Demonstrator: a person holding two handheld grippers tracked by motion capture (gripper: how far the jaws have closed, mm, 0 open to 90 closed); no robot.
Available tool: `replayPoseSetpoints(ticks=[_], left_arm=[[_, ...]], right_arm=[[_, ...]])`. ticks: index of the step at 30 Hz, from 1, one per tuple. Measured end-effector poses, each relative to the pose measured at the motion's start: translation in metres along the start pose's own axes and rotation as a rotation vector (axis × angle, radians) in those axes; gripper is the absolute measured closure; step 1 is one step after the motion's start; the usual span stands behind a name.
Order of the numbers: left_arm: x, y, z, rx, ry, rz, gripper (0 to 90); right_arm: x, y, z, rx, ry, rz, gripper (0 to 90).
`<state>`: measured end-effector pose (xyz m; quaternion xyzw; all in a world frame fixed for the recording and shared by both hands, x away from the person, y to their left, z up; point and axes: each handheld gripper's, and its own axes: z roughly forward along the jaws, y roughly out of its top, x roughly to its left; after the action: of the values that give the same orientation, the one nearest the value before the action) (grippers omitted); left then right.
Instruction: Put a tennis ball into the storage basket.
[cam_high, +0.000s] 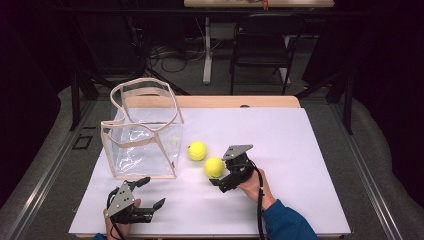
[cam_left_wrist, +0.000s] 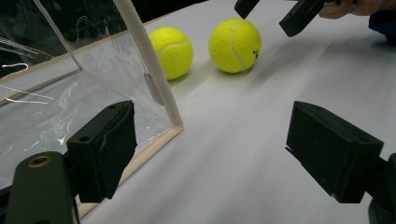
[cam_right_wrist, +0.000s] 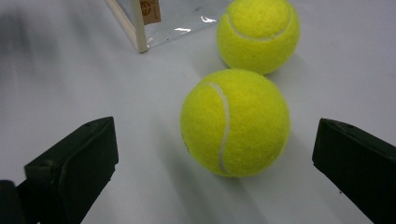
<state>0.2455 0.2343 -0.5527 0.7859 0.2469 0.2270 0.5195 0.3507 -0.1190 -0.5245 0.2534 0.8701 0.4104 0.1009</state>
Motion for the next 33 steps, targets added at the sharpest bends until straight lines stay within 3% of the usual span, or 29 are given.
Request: replayPoseSetpoints(ticks=[33], left_arm=[[0.000, 0.000, -0.001, -0.007, 0.001, -0.002, 15.9]], right_arm=[[-0.005, 0.003, 0.022, 0.027, -0.001, 0.012, 0.0]])
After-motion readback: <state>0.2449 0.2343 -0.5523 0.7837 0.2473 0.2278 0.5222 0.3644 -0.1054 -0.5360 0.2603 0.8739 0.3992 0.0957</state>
